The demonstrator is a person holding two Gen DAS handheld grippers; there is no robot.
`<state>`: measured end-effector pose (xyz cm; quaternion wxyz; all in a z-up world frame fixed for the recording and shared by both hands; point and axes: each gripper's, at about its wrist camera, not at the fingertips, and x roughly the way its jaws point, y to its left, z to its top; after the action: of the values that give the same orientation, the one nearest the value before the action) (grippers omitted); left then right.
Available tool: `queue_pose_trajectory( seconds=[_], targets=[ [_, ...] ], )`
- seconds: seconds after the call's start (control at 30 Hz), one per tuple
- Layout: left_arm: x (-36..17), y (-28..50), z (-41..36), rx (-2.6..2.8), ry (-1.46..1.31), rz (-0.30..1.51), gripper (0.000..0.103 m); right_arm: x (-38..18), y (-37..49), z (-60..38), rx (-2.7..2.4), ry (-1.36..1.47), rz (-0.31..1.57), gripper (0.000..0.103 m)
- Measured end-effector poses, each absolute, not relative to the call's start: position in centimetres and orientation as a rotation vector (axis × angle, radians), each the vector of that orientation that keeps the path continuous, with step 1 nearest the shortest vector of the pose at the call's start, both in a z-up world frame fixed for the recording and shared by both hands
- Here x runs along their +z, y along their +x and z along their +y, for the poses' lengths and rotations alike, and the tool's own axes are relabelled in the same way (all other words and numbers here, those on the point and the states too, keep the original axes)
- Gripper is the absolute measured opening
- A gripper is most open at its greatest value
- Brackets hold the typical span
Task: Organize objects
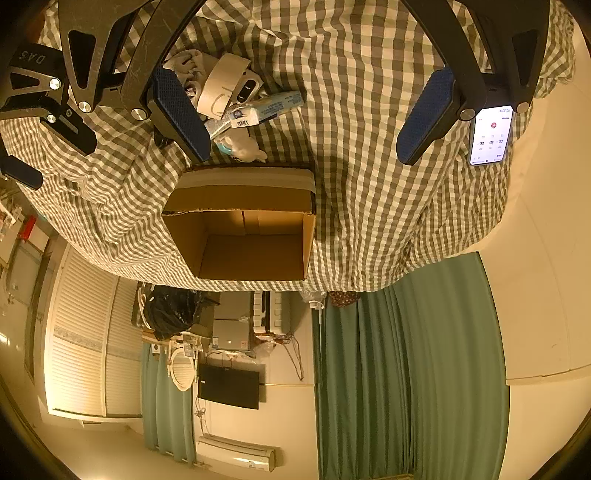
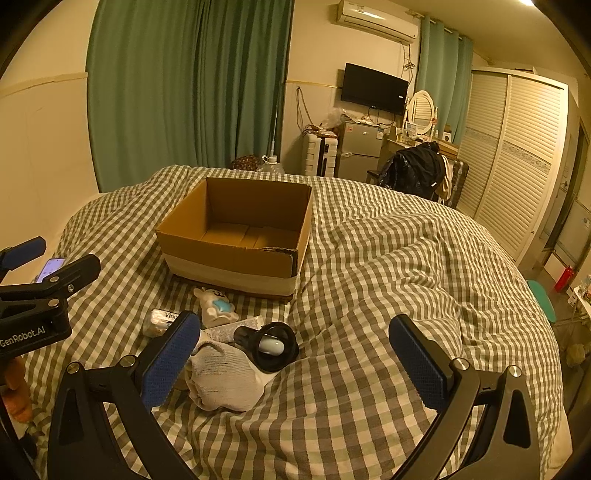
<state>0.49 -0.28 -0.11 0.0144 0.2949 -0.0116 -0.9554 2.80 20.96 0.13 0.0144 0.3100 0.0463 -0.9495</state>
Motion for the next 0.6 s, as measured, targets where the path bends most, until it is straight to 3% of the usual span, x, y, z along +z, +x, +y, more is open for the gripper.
queue_pose_trajectory(
  seconds=[0.6],
  targets=[
    [-0.01,0.47,-0.32,-2.978,0.92,-0.04,0.103,0.35,2.84,20.63,-2.943,0.965,0.15,0.103]
  ],
)
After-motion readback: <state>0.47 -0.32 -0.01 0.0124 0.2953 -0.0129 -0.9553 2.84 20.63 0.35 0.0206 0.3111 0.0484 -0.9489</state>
